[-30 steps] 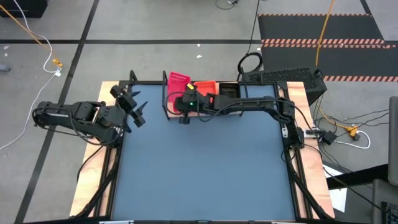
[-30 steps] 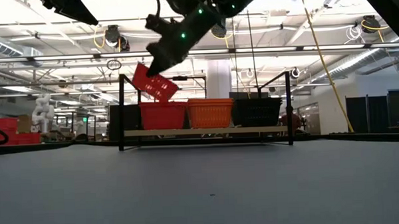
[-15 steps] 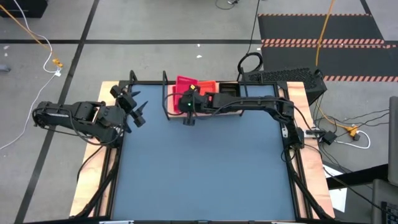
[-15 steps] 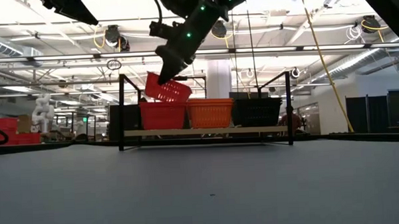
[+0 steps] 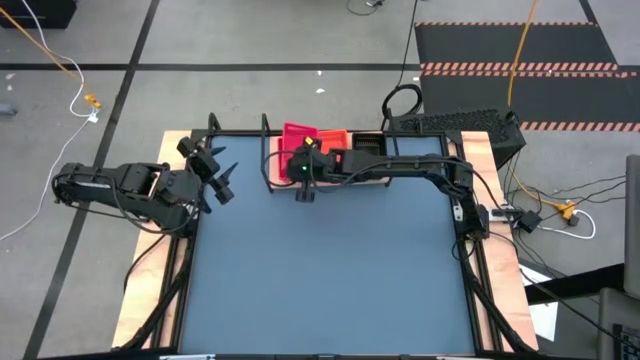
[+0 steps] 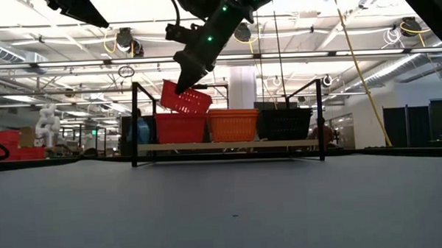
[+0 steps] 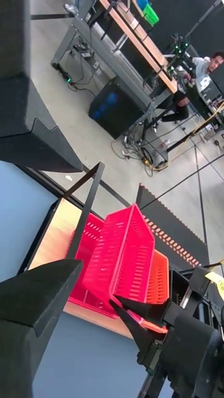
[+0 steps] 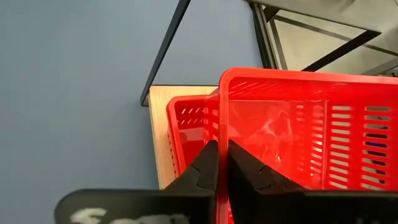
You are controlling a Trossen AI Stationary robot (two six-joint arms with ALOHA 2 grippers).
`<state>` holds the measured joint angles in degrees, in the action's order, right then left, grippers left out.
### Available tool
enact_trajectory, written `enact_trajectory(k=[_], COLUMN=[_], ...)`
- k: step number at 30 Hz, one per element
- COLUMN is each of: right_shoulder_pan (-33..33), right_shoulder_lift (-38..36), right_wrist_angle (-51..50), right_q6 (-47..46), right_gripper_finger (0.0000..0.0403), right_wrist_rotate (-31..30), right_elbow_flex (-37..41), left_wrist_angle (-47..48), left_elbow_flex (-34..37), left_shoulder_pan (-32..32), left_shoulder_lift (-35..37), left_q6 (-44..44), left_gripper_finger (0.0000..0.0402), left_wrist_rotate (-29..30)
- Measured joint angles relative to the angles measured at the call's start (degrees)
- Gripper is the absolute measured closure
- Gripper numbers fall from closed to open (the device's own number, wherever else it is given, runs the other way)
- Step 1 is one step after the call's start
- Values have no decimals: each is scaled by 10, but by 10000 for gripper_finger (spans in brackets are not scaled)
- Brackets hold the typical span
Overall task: Stack baskets on shelf by color
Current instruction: Stack the red basket on top of the red basket on the shelf, then return to Home Position
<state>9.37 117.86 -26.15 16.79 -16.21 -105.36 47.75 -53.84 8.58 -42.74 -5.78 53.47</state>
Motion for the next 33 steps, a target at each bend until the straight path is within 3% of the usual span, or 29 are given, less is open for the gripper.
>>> enact_trajectory(k=[4,15,22,25,28,33], right_shoulder_pan=[0,0,-8,-19,-26,-55], right_shoulder_lift=[0,0,-8,-40,-87,-222], right_wrist_angle=[-3,4,2,-85,-145,-78], right_q6=[-10,-3,-20,-36,-82,-82], right_gripper_finger=[377,277,264,271,280,294], right_wrist_rotate=[15,15,6,-17,-1,36], right_elbow_flex=[0,0,0,1,8,138], left_wrist_angle=[0,0,12,40,43,15], left_elbow_flex=[0,0,0,0,0,0], left_shoulder_pan=[0,0,0,6,17,30], left_shoulder_lift=[0,0,0,8,25,53], left_q6=[0,-1,-1,-11,-25,-62], left_gripper_finger=[160,160,160,160,160,160], left_wrist_rotate=[0,0,0,0,-1,-13])
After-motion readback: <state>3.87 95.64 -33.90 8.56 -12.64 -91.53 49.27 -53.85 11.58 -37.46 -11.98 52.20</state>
